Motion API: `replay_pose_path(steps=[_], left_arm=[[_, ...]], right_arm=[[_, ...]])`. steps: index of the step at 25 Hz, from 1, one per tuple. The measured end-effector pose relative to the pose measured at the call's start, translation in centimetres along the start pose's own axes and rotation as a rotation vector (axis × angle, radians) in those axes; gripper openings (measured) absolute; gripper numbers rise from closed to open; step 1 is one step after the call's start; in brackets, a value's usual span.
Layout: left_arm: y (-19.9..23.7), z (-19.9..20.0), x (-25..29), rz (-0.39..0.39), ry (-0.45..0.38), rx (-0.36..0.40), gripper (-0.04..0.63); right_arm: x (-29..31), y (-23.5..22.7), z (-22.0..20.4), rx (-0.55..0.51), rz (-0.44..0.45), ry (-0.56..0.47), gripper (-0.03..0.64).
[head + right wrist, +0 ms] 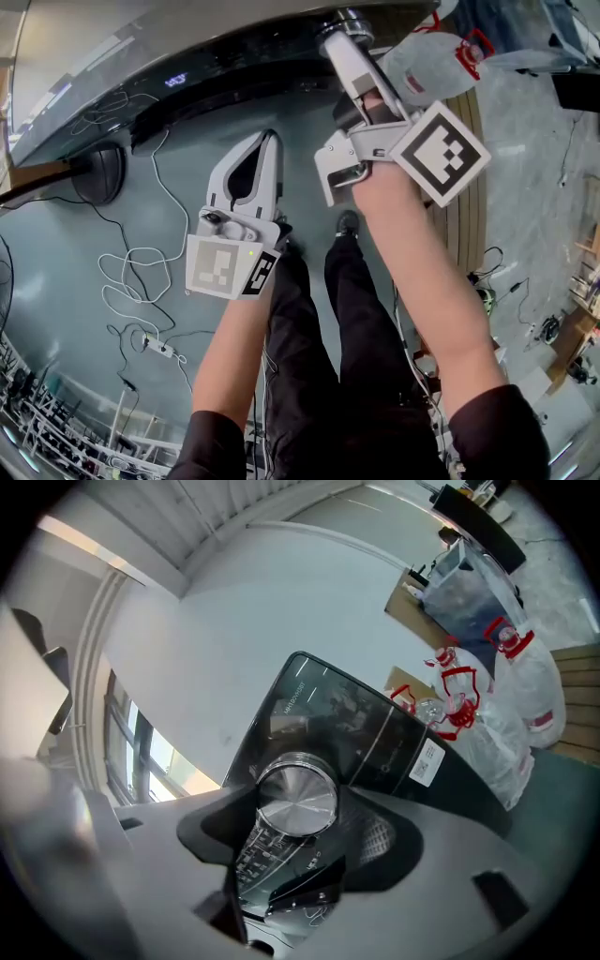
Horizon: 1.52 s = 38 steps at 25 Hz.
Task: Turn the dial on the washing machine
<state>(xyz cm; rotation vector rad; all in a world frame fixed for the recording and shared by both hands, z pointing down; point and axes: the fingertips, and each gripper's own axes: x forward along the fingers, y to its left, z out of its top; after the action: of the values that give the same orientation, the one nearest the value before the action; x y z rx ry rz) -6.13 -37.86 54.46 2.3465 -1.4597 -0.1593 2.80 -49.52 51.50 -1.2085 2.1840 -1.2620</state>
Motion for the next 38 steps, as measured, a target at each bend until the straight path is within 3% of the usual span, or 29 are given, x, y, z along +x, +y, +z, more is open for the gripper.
replay_pose_path(steps=[6,12,17,22,27,32,35,38], left_arm=[[0.0,0.3,0.1,0.005,0.002,0.001,0.015],[-0.2,0.5,0.4,0.008,0.002,-0.008,0.015],[0.3,1.8,-1.2,0.014,-0.006,-0.006,0.015],[0.9,1.5,-1.4,0.020,-0.008,-0.001,0.015],[1.0,1.2,-1.3,0.027,-0.004,-0.002,0.015],[0.8,1.4,-0.6,0.024,-0.008,0.003,0.015],[0.5,2.0,-0.3,0.021,-0.013,0.011,0.015],[0.6,3.2,-1.0,0.013,-0.019,0.020,0.015]], right_arm=[[-0.6,-1.2,-0.1,0.153,-0.044,-0.002,0.288],[-0.7,-1.3,0.1,0.331,-0.012,-0.015,0.288],[-0.6,0.4,-1.0,0.565,0.051,-0.052,0.288],[-0.5,0.1,-1.4,0.604,0.086,-0.054,0.288],[-0.5,-0.4,-1.4,0.564,0.102,-0.025,0.288],[-2.0,-1.3,-0.4,0.439,0.103,-0.022,0.283],[-3.4,-0.8,0.6,0.222,0.104,-0.029,0.200],[-4.2,2.0,0.7,-0.061,0.132,-0.019,0.190]])
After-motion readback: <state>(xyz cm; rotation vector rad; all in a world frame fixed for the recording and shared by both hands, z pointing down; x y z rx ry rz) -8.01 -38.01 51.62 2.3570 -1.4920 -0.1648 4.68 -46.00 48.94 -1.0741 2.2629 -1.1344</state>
